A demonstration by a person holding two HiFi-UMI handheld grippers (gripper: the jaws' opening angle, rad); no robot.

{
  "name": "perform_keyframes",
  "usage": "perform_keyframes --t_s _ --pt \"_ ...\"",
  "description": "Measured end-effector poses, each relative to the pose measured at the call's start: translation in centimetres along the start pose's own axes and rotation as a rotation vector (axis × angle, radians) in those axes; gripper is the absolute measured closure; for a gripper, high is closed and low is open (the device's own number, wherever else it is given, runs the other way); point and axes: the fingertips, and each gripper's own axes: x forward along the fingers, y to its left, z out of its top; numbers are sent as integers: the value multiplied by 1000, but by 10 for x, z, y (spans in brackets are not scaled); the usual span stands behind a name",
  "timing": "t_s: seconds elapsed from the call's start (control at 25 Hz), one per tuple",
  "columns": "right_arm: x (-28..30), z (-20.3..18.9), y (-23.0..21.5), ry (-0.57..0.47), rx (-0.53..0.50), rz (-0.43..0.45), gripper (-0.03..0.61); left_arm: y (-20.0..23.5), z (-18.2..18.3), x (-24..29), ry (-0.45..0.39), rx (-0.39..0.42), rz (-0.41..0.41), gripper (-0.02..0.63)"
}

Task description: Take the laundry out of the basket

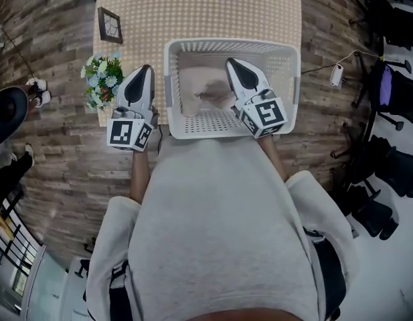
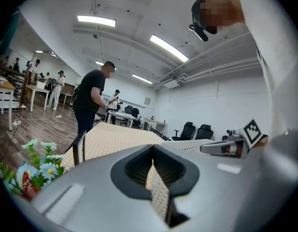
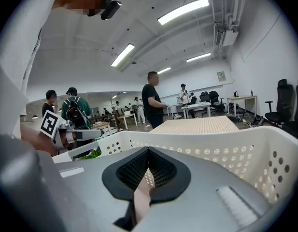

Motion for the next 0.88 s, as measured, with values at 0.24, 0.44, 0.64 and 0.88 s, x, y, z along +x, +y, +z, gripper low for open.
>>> perform_keyframes --t_s 0.24,0.44,0.64,0.88 --pt "2 -26 19 153 -328 68 578 0 -6 -2 6 -3 -9 604" --pt "-6 -93 55 459 -1036 282 578 -1 -2 -5 -7 -1 -7 604" --pt "-4 -95 66 450 -946 315 577 -1 -1 -6 -20 -4 -8 604" --pt "-2 -127 60 630 -880 419 161 -5 3 -8 -41 -19 -10 604"
